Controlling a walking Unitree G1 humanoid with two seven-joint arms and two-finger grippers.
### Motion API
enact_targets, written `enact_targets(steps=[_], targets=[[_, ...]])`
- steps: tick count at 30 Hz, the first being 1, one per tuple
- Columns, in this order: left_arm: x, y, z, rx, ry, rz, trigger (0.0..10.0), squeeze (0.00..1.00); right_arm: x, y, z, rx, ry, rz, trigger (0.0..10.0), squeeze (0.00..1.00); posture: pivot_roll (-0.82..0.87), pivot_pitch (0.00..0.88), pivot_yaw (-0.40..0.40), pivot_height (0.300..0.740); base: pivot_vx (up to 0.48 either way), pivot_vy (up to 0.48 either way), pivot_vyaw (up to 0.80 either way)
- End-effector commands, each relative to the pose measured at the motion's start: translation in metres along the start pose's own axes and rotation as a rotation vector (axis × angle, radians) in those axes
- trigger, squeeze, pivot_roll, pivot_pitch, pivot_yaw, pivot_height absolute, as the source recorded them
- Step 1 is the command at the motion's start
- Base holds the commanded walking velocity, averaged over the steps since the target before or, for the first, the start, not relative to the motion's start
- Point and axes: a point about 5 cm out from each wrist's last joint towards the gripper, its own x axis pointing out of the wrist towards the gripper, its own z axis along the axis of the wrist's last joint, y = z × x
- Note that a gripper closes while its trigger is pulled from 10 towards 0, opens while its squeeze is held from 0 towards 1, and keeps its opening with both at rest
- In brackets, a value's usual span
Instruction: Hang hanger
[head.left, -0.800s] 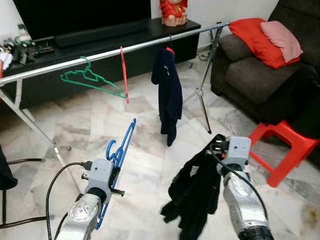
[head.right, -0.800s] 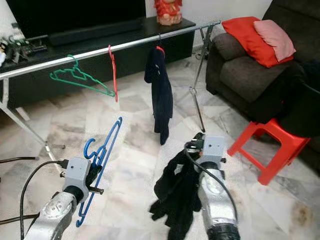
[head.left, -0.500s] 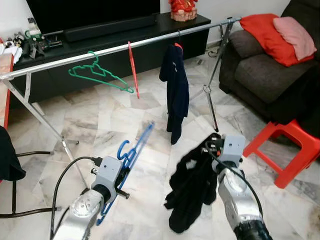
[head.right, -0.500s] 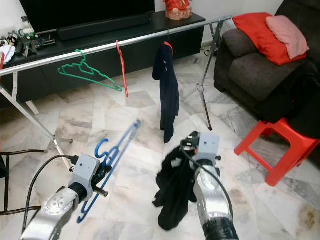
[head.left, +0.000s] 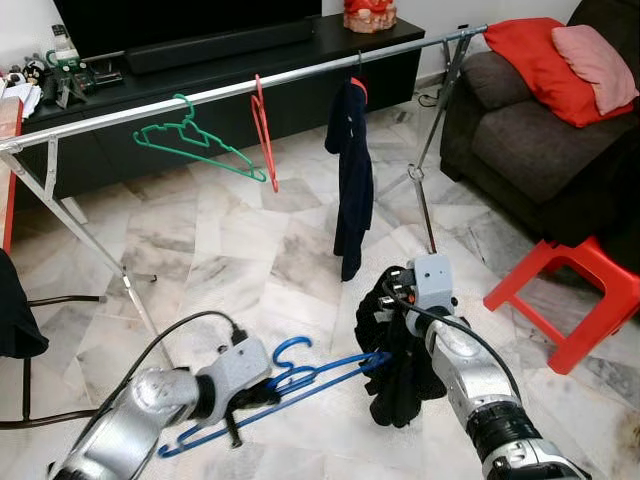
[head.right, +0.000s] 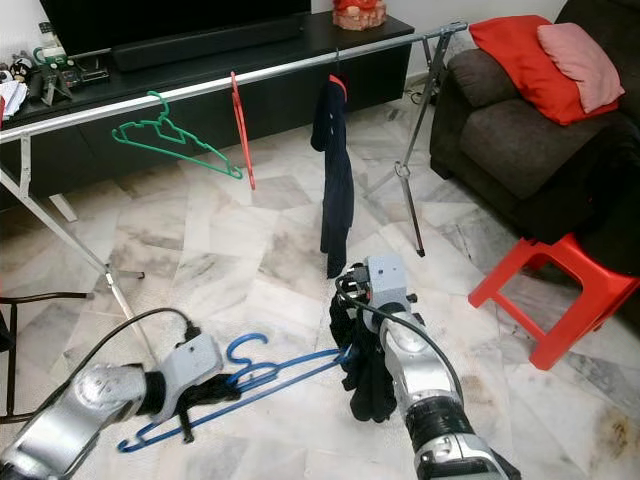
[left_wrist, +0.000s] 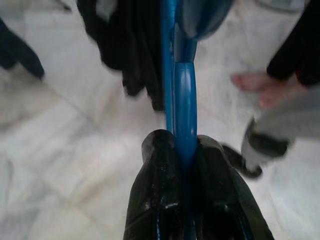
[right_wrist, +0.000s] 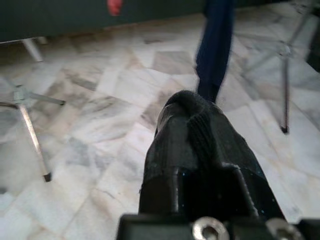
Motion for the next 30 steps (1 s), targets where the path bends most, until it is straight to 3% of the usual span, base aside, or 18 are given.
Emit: enact_targets(steps=[1,7,13,15,20,30], targets=[[0.008,-0.003,0.010,-0.009,-0.043,-0.010,10.0,0.00,0.004,0.012,0.010,-0.008,-0.029,0.083,10.0,0.00,0.03,0.152,0.003,0.740,0.000,0.000,0.00],[0.012,-0.006,0.014,-0.013,-0.033,-0.013,10.0,0.00,0.002,0.013,0.012,-0.042,-0.047,0.109,10.0,0.00,0.02,0.154,0.006,0.740,0.000,0.000,0.00],[-0.001,-0.003,0.006,0.000,0.012,-0.036,10.0,0.00,0.000,0.005,0.008,-0.040,-0.041,0.056,10.0,0.00,0.02,0.160,0.007,0.740,0.000,0.000,0.00],[-0.009,0.007,-0.001,0.033,0.058,0.028,10.0,0.00,0.000,-0.001,0.008,-0.038,-0.041,0.025,10.0,0.00,0.03,0.162,0.010,0.740,0.000,0.000,0.00],[-0.013,0.021,0.003,-0.021,0.025,0.142,10.0,0.00,-0.001,-0.002,0.007,-0.052,-0.038,0.019,10.0,0.00,0.03,0.164,0.007,0.740,0.000,0.000,0.00],[-0.018,0.016,0.001,-0.003,0.043,0.076,10.0,0.00,-0.004,-0.012,0.003,-0.068,-0.024,-0.020,10.0,0.00,0.03,0.161,0.008,0.740,0.000,0.000,0.00]])
